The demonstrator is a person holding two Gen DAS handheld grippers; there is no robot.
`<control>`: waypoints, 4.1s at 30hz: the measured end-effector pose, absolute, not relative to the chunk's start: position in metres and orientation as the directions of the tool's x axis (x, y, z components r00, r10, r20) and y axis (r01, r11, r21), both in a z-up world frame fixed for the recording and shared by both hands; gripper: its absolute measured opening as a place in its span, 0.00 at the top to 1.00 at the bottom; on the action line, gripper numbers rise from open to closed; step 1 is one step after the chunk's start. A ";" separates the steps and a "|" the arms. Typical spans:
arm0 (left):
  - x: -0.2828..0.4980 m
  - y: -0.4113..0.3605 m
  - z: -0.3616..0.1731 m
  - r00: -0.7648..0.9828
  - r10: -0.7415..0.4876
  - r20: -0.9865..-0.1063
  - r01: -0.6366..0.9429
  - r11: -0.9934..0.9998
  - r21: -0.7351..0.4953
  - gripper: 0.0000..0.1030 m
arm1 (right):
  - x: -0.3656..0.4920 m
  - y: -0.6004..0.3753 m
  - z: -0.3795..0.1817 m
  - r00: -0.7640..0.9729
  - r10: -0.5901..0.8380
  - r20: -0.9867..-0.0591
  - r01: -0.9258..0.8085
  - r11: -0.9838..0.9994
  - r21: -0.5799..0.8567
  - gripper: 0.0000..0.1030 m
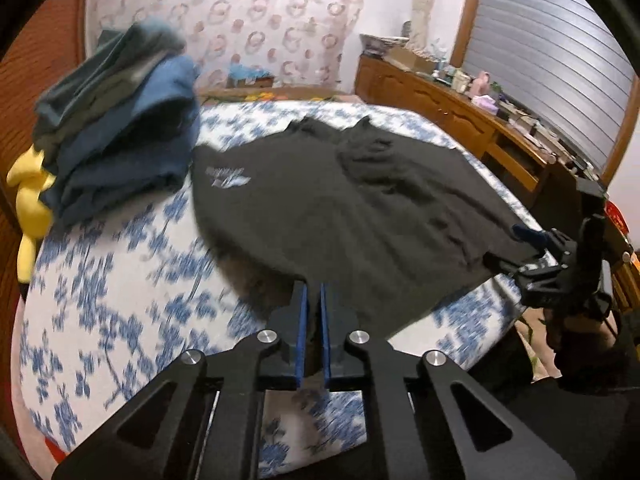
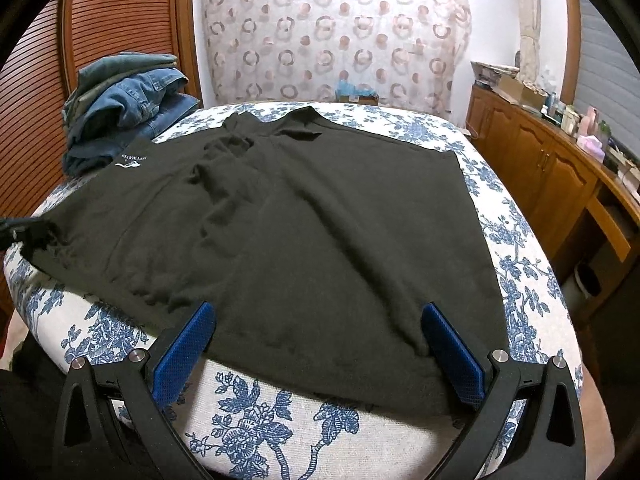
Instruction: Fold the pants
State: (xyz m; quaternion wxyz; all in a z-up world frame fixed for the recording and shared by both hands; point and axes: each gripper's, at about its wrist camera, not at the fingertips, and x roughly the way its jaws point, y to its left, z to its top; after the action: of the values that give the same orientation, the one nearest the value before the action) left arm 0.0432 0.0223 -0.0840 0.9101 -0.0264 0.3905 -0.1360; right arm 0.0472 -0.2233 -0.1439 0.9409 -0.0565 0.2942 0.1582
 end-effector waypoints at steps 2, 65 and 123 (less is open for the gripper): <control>0.048 0.018 -0.078 0.663 -0.278 -0.695 0.241 0.958 -0.153 0.95 | 0.051 -0.223 -0.141 0.770 0.265 -0.581 -0.337 0.941 -0.018 0.00; 0.080 -0.010 -0.119 0.622 -0.194 -0.759 0.220 0.973 -0.068 0.31 | 0.091 -0.180 -0.122 0.606 0.520 -0.602 -0.566 0.813 0.132 0.57; 0.083 -0.023 -0.118 0.624 -0.179 -0.760 0.240 0.970 -0.031 0.31 | 0.100 -0.171 -0.113 0.573 0.578 -0.581 -0.602 0.778 0.179 0.75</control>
State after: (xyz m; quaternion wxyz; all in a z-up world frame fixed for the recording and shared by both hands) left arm 0.0827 -0.0233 -0.1184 0.9005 0.0365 0.4174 -0.1163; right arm 0.1000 -0.1705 -0.1134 0.8868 -0.0191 0.3204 0.3326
